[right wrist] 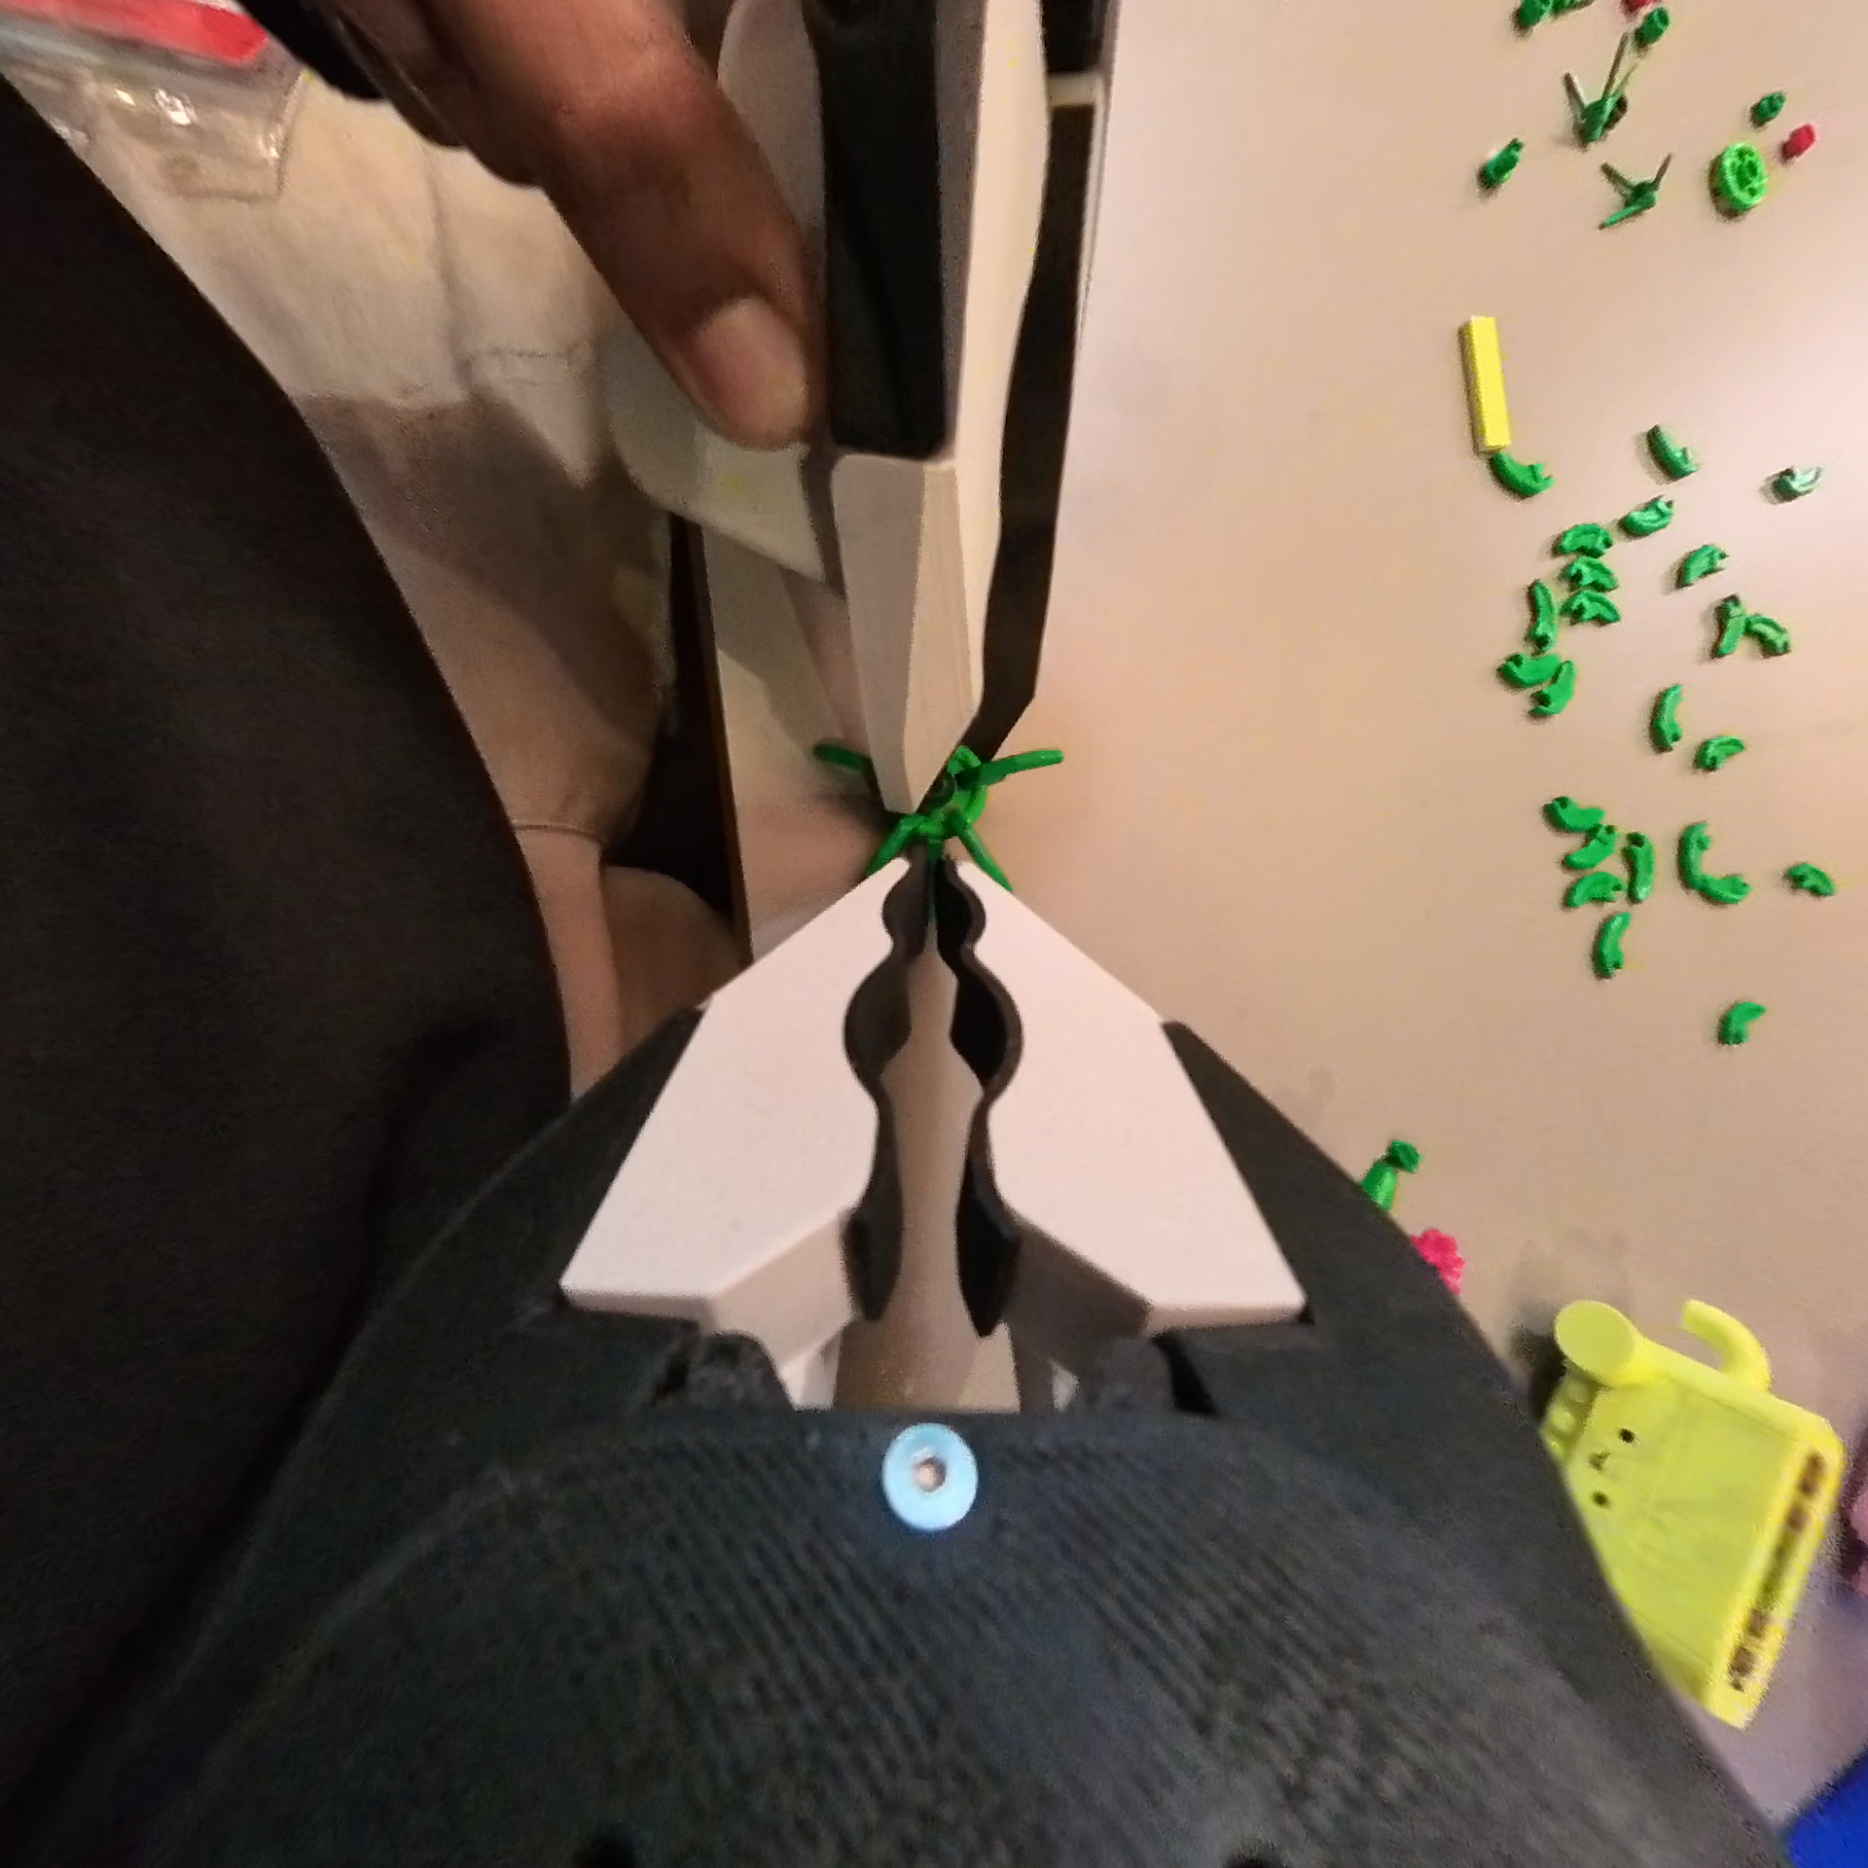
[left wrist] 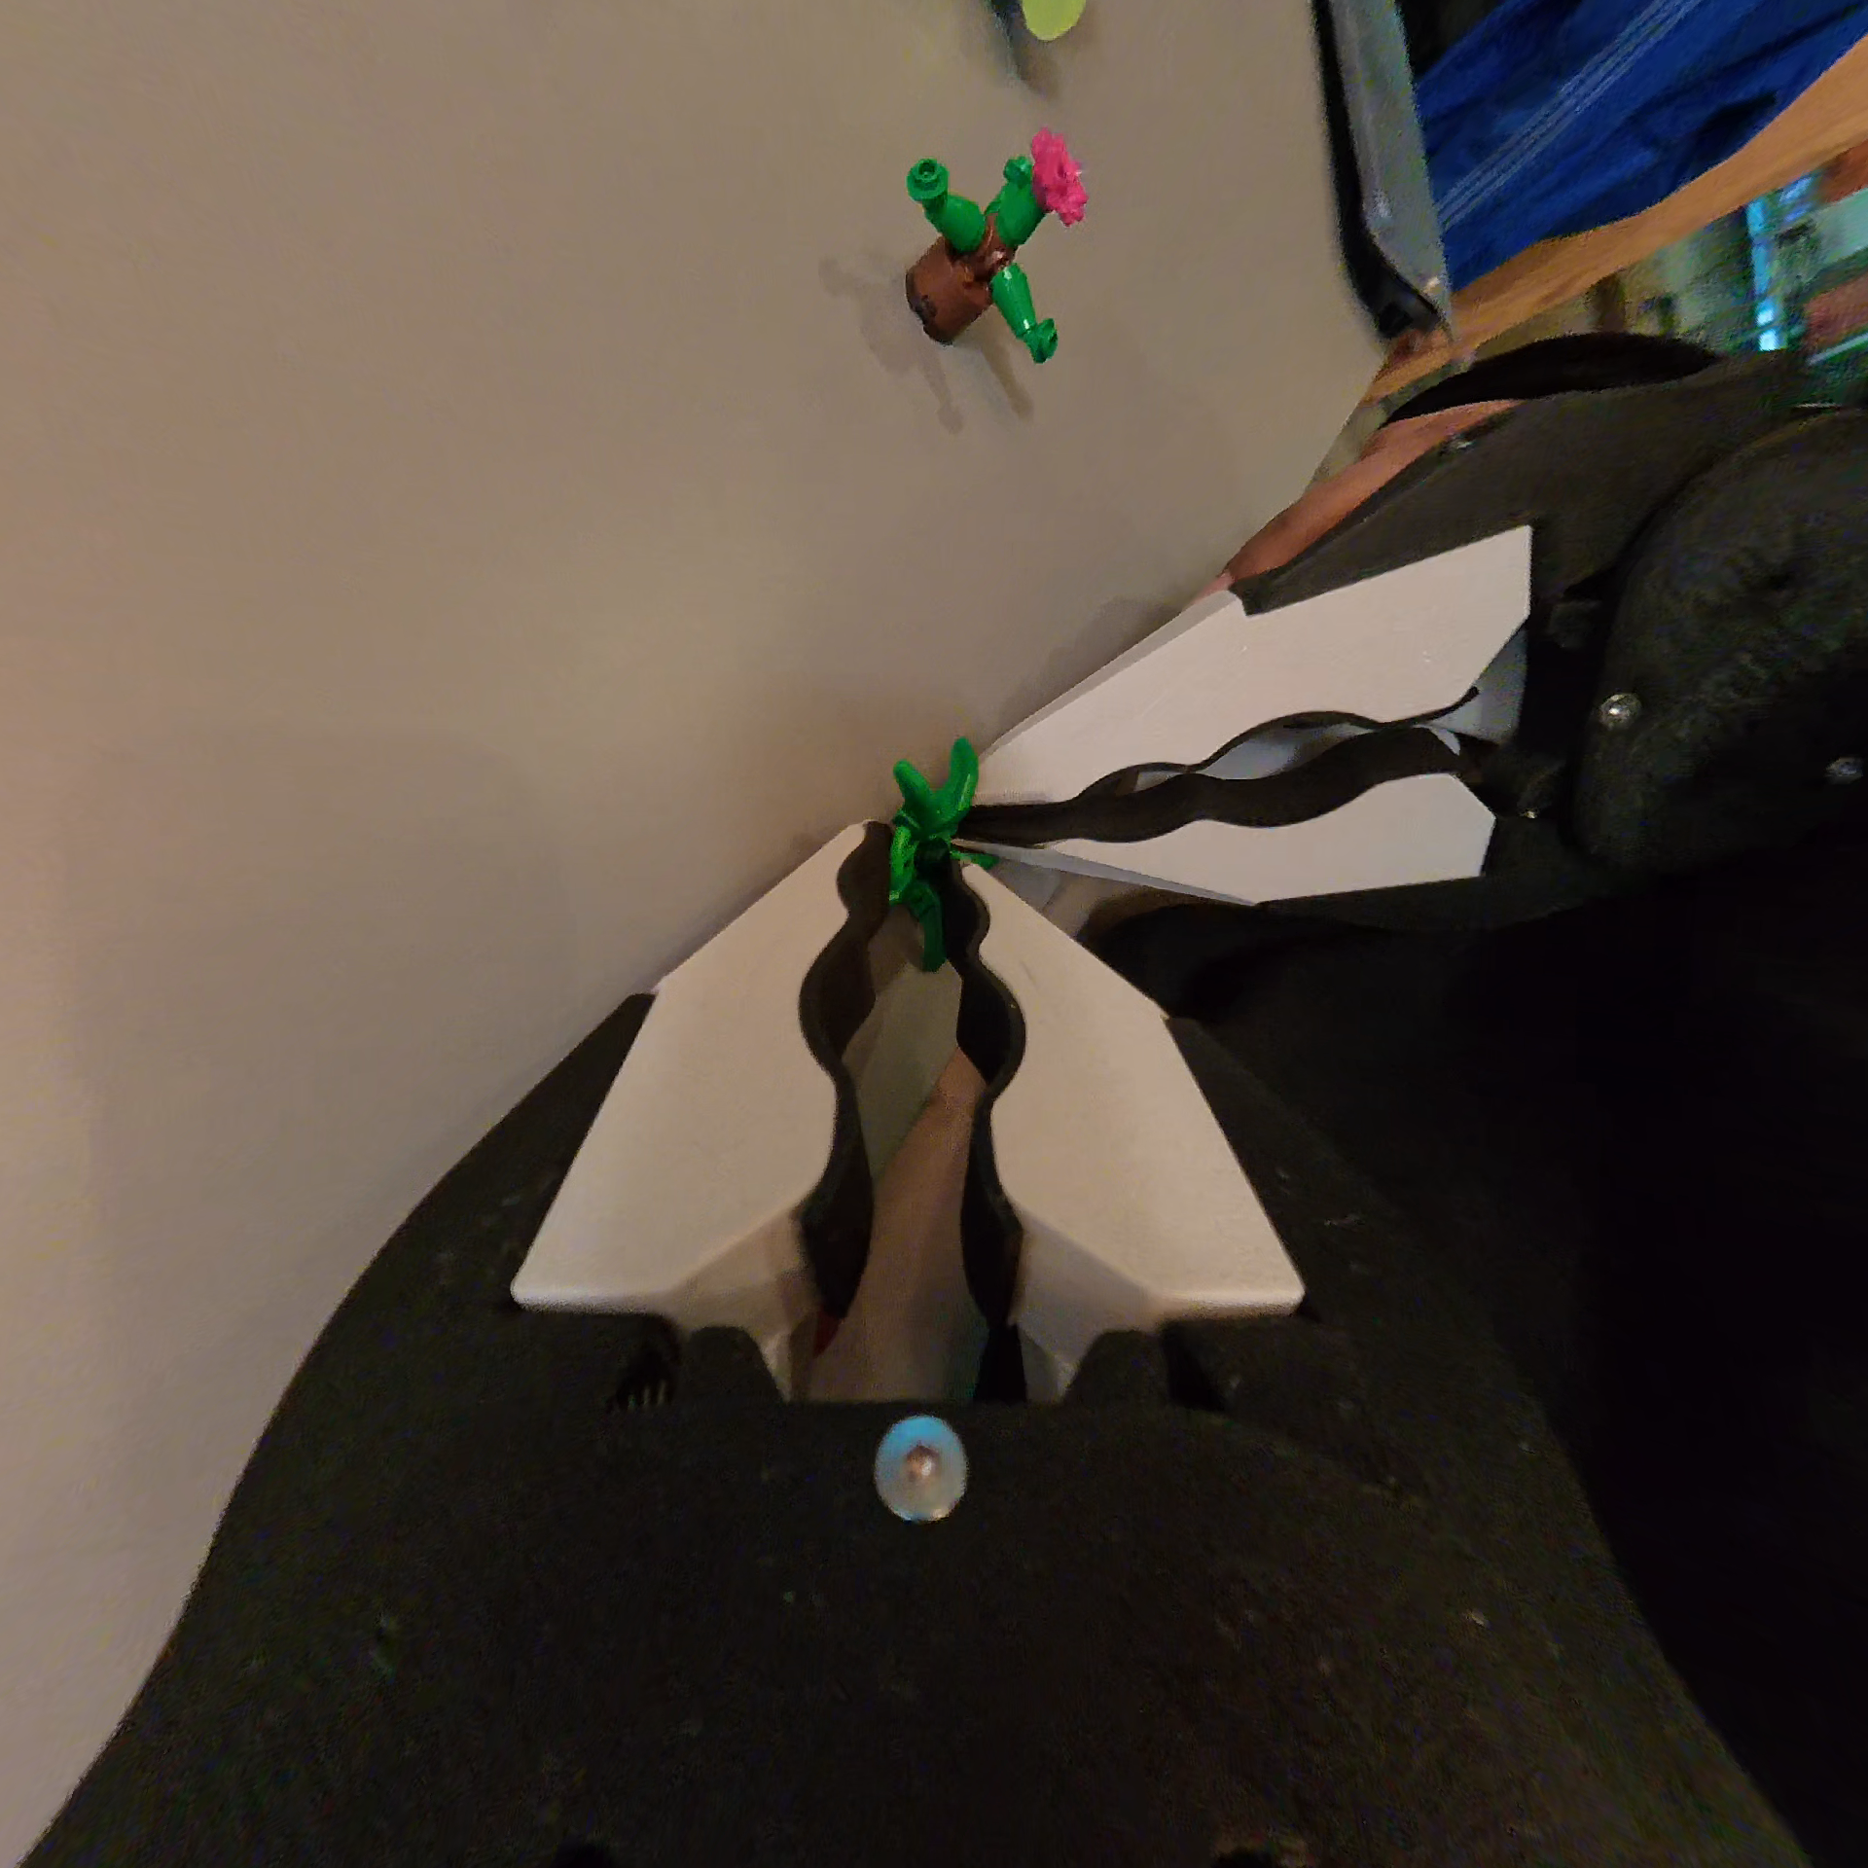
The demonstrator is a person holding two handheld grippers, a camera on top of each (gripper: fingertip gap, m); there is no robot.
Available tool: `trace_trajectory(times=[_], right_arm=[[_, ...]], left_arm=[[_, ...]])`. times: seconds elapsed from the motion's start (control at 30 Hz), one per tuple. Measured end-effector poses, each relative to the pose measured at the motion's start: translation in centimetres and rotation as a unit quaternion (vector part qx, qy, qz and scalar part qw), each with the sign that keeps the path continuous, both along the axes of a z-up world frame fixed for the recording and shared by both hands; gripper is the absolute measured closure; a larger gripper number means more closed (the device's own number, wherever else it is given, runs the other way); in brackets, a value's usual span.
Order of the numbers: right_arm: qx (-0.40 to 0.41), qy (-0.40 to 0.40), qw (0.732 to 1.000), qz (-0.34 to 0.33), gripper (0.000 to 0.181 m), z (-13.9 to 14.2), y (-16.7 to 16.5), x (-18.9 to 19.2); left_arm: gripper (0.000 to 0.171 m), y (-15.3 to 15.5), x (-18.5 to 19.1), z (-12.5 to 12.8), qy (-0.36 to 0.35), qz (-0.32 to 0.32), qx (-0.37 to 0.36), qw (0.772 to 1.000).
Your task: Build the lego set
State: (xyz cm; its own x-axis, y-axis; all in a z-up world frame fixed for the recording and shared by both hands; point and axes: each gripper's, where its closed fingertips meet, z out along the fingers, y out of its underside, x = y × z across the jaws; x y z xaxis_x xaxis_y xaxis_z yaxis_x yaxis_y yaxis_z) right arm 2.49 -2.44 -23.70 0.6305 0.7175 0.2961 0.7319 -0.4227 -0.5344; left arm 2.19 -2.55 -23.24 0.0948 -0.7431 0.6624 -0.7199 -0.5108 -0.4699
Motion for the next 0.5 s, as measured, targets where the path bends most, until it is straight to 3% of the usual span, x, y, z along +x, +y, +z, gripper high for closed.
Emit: trace_trajectory(times=[0.23, 0.5], right_arm=[[0.018, -0.129, 0.991, -0.004, 0.181, -0.03, 0.26, 0.18], [0.032, -0.099, 0.995, 0.014, 0.181, 0.01, 0.35, 0.16]], left_arm=[[0.162, 0.24, 0.03, -0.12, 0.026, 0.017, 0.041, 0.999], [0.162, 0.25, 0.09, -0.13, 0.035, 0.016, 0.061, 0.997]])
